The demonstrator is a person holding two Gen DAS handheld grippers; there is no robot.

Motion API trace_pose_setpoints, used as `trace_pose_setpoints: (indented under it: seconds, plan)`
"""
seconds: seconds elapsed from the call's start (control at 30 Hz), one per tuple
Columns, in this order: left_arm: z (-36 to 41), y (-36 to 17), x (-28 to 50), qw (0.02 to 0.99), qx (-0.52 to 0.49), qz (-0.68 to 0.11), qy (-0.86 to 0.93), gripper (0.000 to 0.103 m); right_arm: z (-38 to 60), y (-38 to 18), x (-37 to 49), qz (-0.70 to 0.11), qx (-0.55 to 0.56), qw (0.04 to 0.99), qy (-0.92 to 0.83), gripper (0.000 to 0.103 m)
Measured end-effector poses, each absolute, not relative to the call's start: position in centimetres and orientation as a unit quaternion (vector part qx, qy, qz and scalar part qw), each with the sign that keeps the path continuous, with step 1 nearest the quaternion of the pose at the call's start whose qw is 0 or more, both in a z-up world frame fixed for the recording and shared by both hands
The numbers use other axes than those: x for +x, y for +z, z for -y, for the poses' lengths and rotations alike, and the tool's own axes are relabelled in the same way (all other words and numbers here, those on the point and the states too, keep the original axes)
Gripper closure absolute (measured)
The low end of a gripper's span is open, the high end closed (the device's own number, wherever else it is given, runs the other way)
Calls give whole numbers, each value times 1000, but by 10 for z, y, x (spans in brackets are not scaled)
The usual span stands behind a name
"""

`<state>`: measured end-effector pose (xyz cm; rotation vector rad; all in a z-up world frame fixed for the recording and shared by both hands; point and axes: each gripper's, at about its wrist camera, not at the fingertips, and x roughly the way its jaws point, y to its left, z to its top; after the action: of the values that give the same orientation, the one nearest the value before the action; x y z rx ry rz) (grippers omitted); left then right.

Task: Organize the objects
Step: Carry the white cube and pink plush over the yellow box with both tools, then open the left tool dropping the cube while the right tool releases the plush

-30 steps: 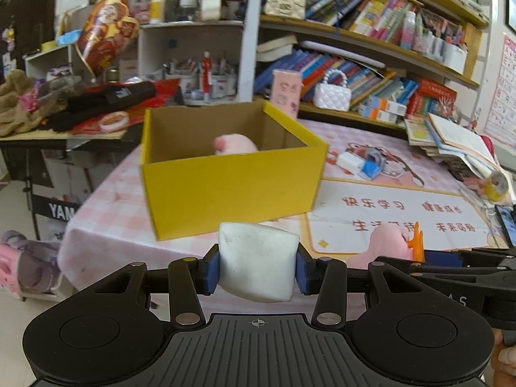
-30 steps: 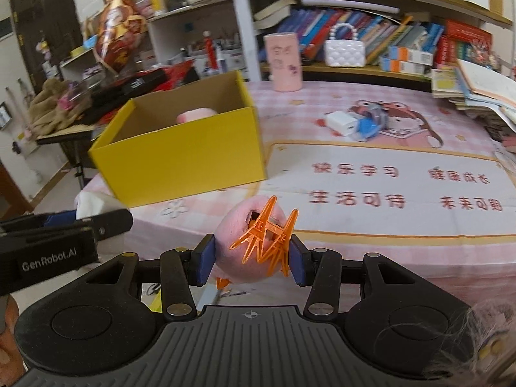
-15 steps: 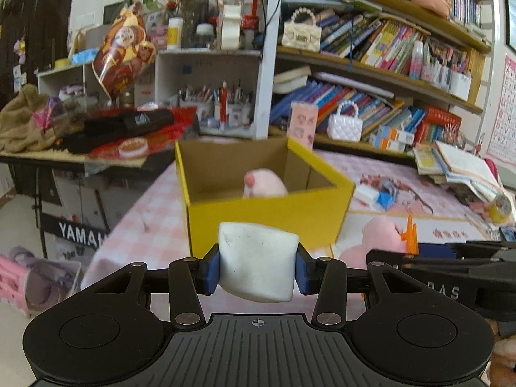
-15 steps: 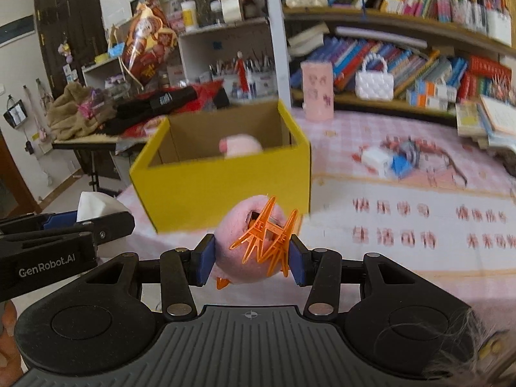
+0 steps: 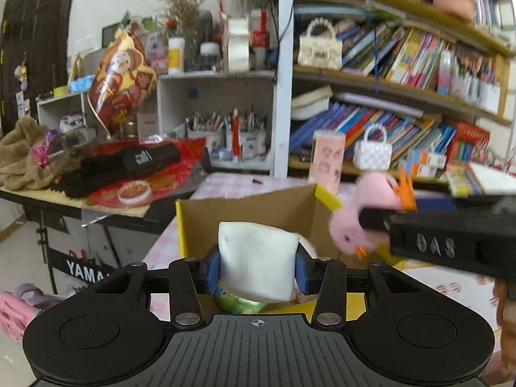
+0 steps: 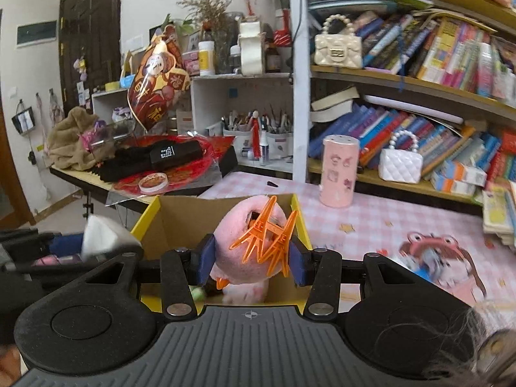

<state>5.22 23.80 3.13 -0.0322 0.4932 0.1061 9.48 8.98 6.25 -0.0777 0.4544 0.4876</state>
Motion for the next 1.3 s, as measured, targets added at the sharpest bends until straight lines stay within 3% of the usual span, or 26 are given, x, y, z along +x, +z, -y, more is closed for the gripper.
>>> trace_pose_setpoints:
  seconds: [0.33,0.7,0.77,0.8,0.9,1.3]
  plan:
    - [-241,-7,110,945,-19,-319,75,60,-138,42,186,-277,-71,903,319,59]
    - [-240,-25,127,930,-24,-359,76,56,-178,13,228,-350,-108,843,393,58]
    - [-240,-24,126,930,-29,-359,72,54,-178,13,228,-354,-101,844,390,55]
    - [-239,-22,125,931,-29,-357,71,51,-176,15,227,-350,-93,848,387,46]
    - [-236,-11,115,942,-18,-328,75,27,-164,27,222,-336,-61,858,384,41]
    - [-235,36,53,963,-29,-253,86,22,-98,75,148,-241,-18,928,284,41]
